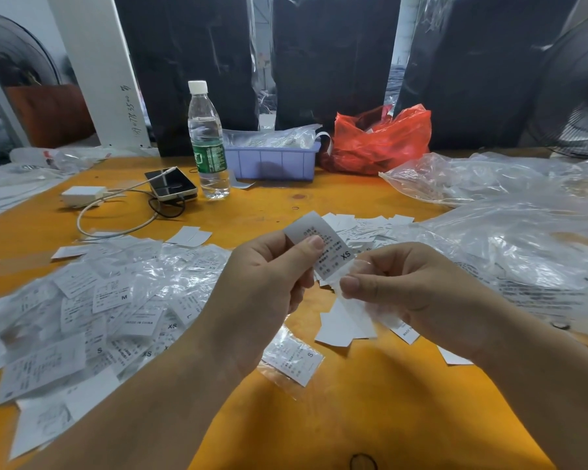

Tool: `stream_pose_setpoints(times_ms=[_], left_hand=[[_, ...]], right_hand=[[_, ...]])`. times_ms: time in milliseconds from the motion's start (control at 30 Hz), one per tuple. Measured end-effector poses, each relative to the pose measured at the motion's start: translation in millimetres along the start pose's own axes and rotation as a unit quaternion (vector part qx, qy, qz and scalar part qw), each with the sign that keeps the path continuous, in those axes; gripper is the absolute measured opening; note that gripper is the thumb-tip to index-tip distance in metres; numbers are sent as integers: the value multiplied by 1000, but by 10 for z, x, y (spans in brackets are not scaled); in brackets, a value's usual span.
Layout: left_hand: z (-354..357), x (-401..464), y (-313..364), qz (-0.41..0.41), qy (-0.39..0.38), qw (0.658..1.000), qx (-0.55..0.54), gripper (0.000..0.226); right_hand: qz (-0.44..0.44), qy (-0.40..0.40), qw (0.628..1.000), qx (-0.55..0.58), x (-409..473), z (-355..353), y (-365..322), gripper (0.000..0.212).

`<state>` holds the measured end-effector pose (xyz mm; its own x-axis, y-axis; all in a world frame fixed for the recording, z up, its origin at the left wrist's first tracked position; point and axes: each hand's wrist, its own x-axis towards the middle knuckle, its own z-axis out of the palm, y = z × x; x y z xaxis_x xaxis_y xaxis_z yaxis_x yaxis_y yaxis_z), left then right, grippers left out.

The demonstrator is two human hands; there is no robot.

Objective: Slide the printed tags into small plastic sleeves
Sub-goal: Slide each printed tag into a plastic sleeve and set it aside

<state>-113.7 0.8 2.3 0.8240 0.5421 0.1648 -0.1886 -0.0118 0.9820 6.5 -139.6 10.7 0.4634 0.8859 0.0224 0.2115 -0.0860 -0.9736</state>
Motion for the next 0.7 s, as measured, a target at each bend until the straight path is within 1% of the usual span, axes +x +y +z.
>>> stream_pose_setpoints(times_ms=[67, 167, 267, 367, 467, 567, 700], left_hand=[[-10, 6, 3, 2, 4, 1000, -1, 23], [-17, 7, 5, 7, 5, 1000, 3, 21], [-5, -5, 33, 12, -4, 1000, -1, 25], [2, -12, 59, 15, -9, 1000, -4, 22], [5, -18, 61, 17, -18, 1000, 2, 22], [12, -25, 61, 20, -27, 999, 5, 23], [17, -28, 58, 23, -35, 999, 20, 23]], right_hand=[[0, 6, 1000, 2, 5, -3, -3, 45], [-12, 5, 1000, 10, -4, -16, -17, 36], [-36, -5, 999, 25, -15, -46, -31, 30], [-40, -6, 998, 39, -19, -54, -40, 26], [-39, -12, 999, 27, -21, -47, -40, 26], [-30, -7, 999, 12, -18, -29, -23, 31], [-26, -14, 999, 13, -14, 6, -33, 30]])
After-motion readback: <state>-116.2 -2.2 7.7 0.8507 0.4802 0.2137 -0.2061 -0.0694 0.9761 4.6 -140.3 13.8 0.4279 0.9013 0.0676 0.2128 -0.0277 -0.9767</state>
